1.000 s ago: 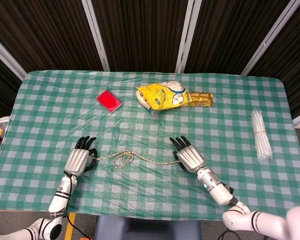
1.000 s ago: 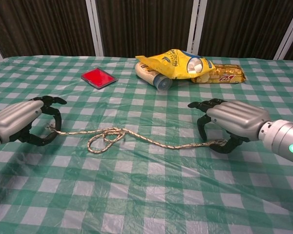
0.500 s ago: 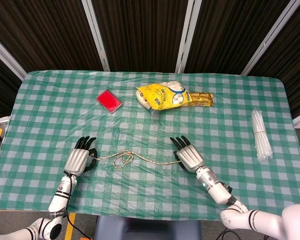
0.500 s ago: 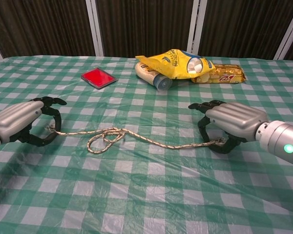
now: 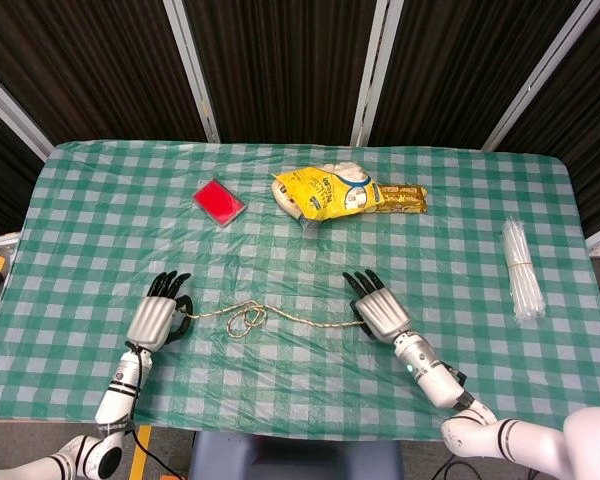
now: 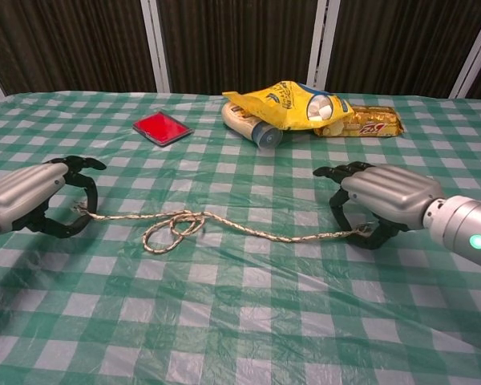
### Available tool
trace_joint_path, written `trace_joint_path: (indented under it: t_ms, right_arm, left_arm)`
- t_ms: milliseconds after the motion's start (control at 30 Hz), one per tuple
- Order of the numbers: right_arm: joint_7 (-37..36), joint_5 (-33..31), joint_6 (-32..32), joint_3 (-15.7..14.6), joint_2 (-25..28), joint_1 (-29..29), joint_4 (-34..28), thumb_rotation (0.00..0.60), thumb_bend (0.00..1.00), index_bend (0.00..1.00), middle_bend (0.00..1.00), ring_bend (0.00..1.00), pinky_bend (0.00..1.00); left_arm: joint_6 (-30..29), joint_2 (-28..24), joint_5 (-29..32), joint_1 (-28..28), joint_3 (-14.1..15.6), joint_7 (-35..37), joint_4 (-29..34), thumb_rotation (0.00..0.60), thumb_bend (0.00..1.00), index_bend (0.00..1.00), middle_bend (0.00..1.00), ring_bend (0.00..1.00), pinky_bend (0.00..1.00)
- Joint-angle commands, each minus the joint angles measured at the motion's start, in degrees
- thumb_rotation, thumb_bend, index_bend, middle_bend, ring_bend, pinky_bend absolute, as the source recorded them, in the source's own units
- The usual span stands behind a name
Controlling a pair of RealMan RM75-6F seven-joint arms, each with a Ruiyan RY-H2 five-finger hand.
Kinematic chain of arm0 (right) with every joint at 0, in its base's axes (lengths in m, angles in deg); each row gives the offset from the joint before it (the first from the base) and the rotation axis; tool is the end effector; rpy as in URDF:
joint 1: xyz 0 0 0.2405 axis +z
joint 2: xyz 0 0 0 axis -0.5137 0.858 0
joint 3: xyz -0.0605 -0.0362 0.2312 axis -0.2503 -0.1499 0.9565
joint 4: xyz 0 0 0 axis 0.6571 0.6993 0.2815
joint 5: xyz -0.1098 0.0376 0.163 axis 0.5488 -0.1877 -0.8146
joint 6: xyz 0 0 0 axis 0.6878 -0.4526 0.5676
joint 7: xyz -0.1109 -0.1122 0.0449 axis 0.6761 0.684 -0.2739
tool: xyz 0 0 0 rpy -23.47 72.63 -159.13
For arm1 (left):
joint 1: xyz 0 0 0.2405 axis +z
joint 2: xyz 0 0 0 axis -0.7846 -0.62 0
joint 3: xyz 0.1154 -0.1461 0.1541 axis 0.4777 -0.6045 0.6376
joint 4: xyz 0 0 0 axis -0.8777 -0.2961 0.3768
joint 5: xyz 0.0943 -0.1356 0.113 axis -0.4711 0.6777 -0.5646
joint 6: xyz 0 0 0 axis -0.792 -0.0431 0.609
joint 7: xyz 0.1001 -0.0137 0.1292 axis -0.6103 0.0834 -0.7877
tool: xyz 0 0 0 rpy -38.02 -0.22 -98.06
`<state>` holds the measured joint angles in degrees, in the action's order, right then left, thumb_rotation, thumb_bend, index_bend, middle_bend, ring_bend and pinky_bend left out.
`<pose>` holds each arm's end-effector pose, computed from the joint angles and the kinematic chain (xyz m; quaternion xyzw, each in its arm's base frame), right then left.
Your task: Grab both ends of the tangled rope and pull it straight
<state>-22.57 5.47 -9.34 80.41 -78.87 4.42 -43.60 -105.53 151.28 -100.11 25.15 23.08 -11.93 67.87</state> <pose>-0.1850 -0.3203 -0.0552 0.8039 -0.2990 0.2992 0.4180 -0.2309 0.3076 -0.0310 -0.6696 -0.4003 -0.4036 0.4780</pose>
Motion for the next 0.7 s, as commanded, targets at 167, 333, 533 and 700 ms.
trace_joint_path:
  t_ms: [167, 333, 533, 700]
  right_arm:
    - [-1.9, 0.3, 3.7, 0.3, 4.5, -1.7, -2.6, 0.6, 0.6, 0.77, 0.09, 0.0, 0.0]
    - [-4.7, 0.0, 6.9, 0.3, 10.0, -4.3, -5.0, 0.6, 0.6, 0.77, 0.09, 0.0, 0.0]
    - [-8.6, -0.1, 10.1, -0.2, 15.6, -7.5, -6.3, 0.6, 0.6, 0.77, 0.09, 0.0, 0.0]
    - [-11.3, -0.2, 12.3, -1.1, 18.8, -10.2, -6.1, 0.6, 0.6, 0.77, 0.09, 0.0, 0.0]
  left_arm:
    - [-0.9, -1.7, 0.3, 0.2, -0.9, 0.5, -0.7, 0.6, 0.47, 0.63, 0.11, 0.0, 0.07]
    - [-1.5, -4.0, 1.1, 0.9, -1.6, 1.3, -1.7, 0.6, 0.47, 0.63, 0.11, 0.0, 0.07]
    - [-1.8, -5.9, 2.6, 2.3, -2.2, 3.3, -3.1, 0.6, 0.47, 0.63, 0.11, 0.0, 0.07]
    - [-1.6, -6.6, 3.7, 3.4, -2.3, 4.9, -4.8, 0.6, 0.47, 0.63, 0.11, 0.0, 0.07]
